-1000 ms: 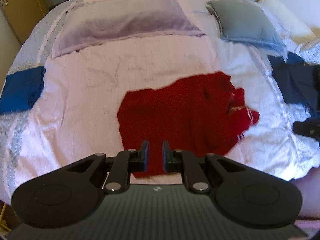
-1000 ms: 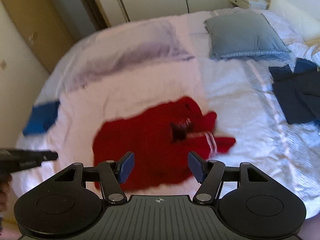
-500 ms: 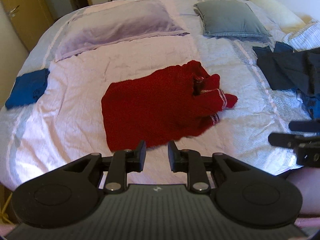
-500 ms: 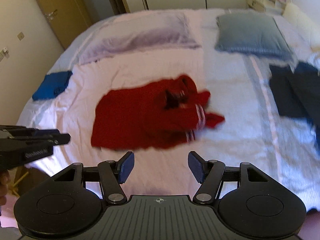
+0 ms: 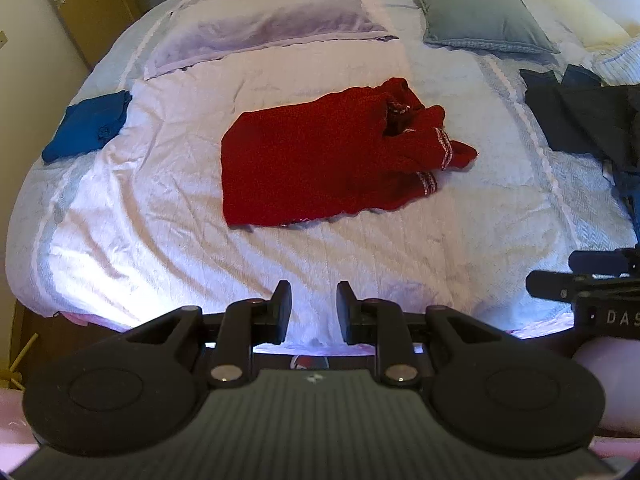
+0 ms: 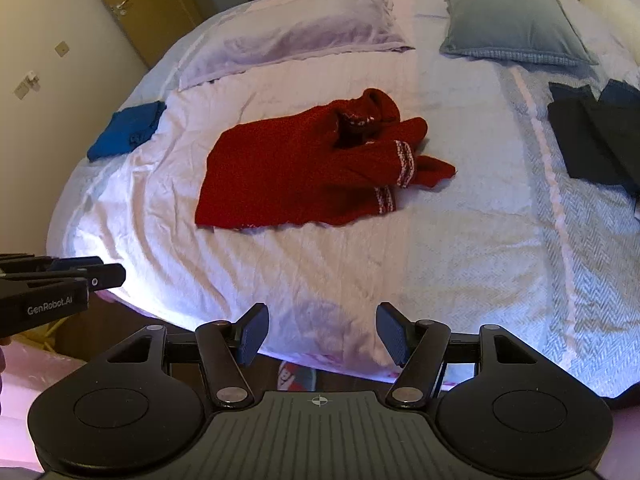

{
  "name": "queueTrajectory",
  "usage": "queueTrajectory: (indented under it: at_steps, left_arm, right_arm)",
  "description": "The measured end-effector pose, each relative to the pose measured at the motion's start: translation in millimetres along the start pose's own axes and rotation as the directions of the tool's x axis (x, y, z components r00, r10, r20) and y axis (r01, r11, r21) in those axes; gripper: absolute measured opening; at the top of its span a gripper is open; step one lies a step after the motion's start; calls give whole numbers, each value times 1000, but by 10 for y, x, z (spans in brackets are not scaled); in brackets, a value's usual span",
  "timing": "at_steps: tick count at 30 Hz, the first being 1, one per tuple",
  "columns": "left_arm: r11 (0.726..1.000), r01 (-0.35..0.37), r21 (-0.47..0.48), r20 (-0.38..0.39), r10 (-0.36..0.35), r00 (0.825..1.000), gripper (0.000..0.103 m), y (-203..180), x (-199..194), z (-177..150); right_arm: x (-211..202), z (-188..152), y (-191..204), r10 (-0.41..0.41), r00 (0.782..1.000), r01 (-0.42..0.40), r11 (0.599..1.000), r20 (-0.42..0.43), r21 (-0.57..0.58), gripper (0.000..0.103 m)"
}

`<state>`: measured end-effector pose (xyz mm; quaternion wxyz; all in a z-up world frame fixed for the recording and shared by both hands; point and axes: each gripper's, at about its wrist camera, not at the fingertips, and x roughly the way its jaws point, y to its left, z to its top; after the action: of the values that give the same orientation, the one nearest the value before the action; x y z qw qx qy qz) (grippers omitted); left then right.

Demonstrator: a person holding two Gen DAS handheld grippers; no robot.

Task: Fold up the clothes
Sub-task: 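Grasp the red sweater's edge with the left gripper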

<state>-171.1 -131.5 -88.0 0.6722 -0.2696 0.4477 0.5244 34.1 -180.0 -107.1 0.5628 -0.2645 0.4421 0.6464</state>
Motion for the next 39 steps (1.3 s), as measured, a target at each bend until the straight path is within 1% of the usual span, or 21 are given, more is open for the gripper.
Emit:
queueTrajectory:
  at_steps: [4, 11, 16, 19, 21, 26, 29, 34, 36, 39]
  left_arm:
    - [1000, -6, -2, 2, 6, 1000, 23, 7, -13, -14]
    - [1000, 2, -23, 7, -2, 1000, 24, 153, 64, 77]
    - [1000, 21, -15, 16, -21, 1000, 24, 297, 196, 254]
    - [999, 41, -5, 41, -41, 998, 24, 402, 261, 407]
    - [998, 58, 6, 58, -58, 997, 27, 490, 327, 507]
    - [996, 77, 39, 71, -79, 994, 27, 798, 558, 772]
    - [994, 81, 68, 80, -87, 993, 28, 978, 707, 858]
    - [989, 90, 119, 86, -101, 991, 30, 1248, 980, 964]
    - [986, 94, 140, 63, -104, 993, 30, 1293, 1139, 944]
    - [980, 108, 167, 35, -115, 993, 30, 1286, 1341, 870]
  right_arm:
    - [-23, 5, -19, 4, 1000, -3, 1000, 6, -3, 63]
    - [27, 88, 29, -7, 1000, 7, 1000, 1, -16, 63]
    - [83, 255, 110, -31, 999, 32, 999, 28, -17, 63]
    - [141, 390, 146, -51, 998, 51, 999, 42, 2, 63]
    - [209, 497, 181, -64, 997, 63, 998, 52, 14, 63]
    - [353, 727, 214, -95, 991, 87, 992, 91, 91, 63]
    - [425, 840, 208, -126, 984, 109, 985, 125, 131, 63]
    - [583, 902, 134, -210, 965, 180, 967, 160, 182, 63]
    - [677, 882, 89, -241, 960, 210, 957, 142, 201, 63]
    - [807, 851, 4, -267, 959, 244, 948, 92, 202, 63]
